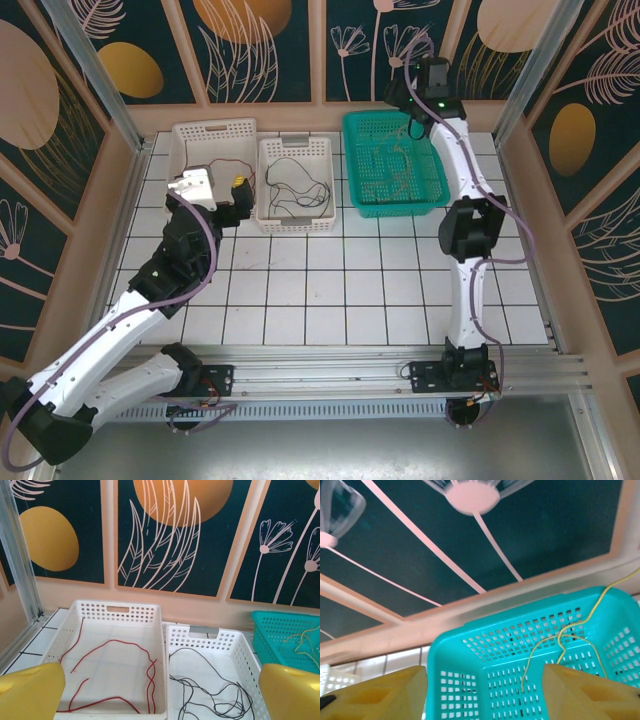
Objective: Untangle the cables
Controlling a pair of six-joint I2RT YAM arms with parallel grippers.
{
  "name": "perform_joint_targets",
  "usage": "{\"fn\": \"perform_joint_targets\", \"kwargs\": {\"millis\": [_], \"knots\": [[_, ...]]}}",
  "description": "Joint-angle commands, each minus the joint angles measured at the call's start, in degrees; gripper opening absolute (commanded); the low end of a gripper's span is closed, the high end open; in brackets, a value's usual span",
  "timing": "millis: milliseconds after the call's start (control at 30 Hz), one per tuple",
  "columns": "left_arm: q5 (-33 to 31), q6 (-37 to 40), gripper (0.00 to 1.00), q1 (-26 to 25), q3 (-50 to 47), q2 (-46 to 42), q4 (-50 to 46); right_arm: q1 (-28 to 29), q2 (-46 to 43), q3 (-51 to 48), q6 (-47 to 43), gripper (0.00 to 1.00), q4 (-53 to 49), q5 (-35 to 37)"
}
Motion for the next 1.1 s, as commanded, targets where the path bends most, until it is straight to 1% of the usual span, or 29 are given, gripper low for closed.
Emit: {"fn": "perform_joint_targets", "kwargs": {"millis": [0,133,333,500,733,900,1067], "knots": [[0.5,1.5,0.99,0.0,0.1,0.4,0.3,-0.3,5.2,3.9,1.4,0.61,-4.9,1.7],[1.0,1.6,0.99,0.1,0.2,0.9,0.2,-1.4,8.0,1.4,3.4,0.60,-2.4,1.0],[1.6,1.9,0.99,0.1,0.5,1.9,0.1,-1.3,12.6,0.9,3.7,0.60,-1.7,-0.9],[1.9,2.3,0.98,0.1,0.7,3.0,-0.2,-1.3,14.1,-1.4,3.3,0.60,-0.4,1.7],[2.0,2.7,0.98,0.1,0.9,4.1,-0.3,-1.3,16.2,-2.1,3.2,0.54,-1.4,3.5],[2.1,2.9,0.99,0.1,1.1,4.7,-0.4,-1.2,16.8,-3.6,1.8,0.54,-1.1,6.5],[2.4,3.1,0.98,0.1,1.2,5.4,-0.6,-0.4,17.6,-3.0,-0.7,0.54,-1.3,11.9]]}}
